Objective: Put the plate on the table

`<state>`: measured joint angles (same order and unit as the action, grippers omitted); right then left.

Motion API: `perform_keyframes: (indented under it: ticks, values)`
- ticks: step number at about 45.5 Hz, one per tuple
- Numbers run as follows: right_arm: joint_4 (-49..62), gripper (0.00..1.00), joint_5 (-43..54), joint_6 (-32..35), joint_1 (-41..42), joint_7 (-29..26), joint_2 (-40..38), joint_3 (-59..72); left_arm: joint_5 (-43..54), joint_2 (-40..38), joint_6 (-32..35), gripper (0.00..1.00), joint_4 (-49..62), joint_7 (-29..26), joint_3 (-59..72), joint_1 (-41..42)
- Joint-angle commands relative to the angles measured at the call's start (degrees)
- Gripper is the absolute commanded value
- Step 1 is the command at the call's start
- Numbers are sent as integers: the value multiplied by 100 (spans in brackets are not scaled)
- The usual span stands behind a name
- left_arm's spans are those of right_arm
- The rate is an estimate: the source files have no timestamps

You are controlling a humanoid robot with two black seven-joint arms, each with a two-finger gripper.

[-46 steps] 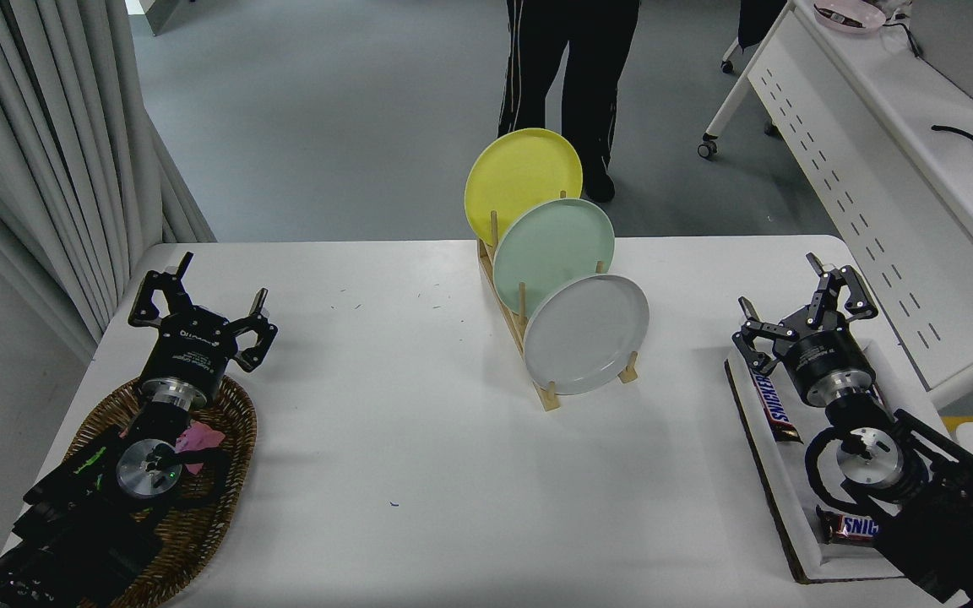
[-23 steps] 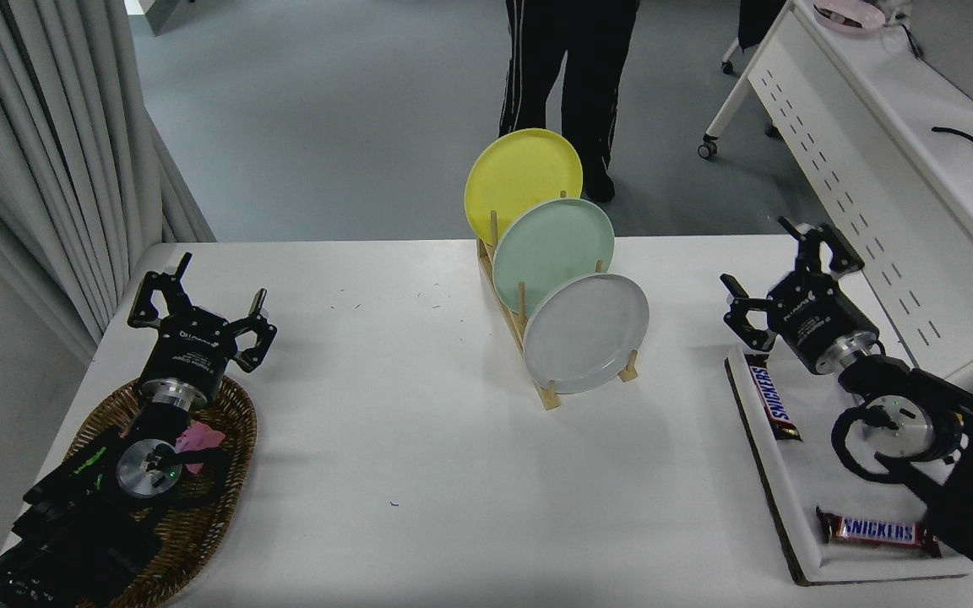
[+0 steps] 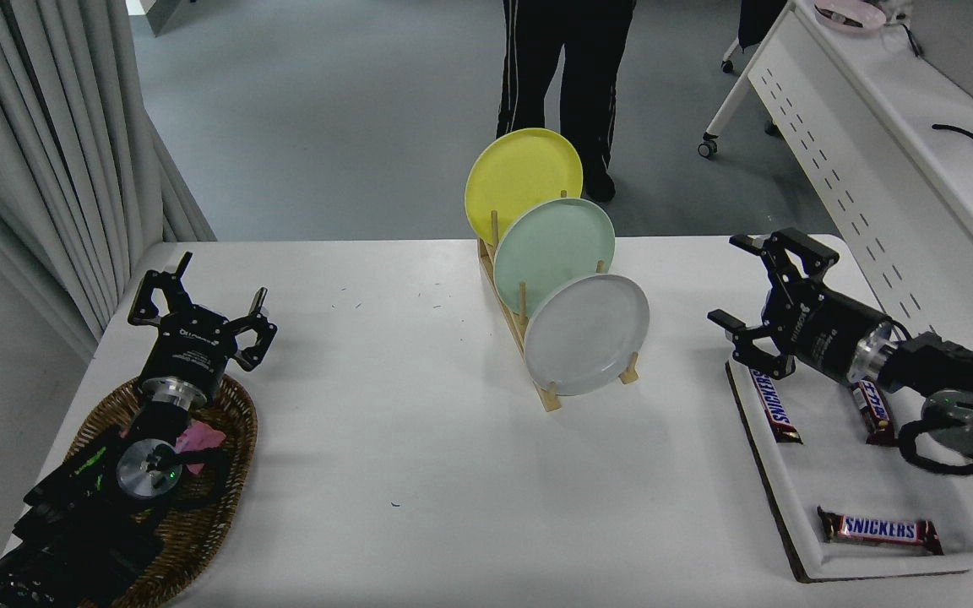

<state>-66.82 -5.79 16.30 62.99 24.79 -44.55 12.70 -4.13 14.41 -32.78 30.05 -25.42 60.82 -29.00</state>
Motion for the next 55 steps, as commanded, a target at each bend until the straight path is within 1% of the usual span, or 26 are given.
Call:
perform_keyframes:
  ticks: [1,8,15,24,28,33,37,46,51,55]
  values:
    - [-613,100,-19,-12,908,-36,-230,918,0,0,0,100,1,2,0,0]
    - [-649,100,-704,-30,1049,-562,-2,928,0,0,0,100,1,2,0,0]
    - [-605,100,-968,-56,1233,-1151,244,875,0,0,0,100,1,2,0,0]
    - [-350,99,-1021,-750,1198,-1767,737,498,0,0,0,100,1,2,0,0]
    - [-201,99,-1056,-1049,1111,-1864,816,234,0,0,0,100,1,2,0,0]
    - [-16,99,-1126,-1409,812,-2004,1114,-109,0,0,0,100,1,2,0,0]
    - [46,99,-1126,-1682,785,-2066,1282,-171,0,0,0,100,1,2,0,0]
    - [634,99,-1135,-1779,653,-2312,1853,-373,0,0,0,100,1,2,0,0]
    - [784,99,-1144,-1832,583,-2312,1950,-557,0,0,0,100,1,2,0,0]
    - [846,99,-1188,-2016,601,-2321,2125,-610,0,0,0,100,1,2,0,0]
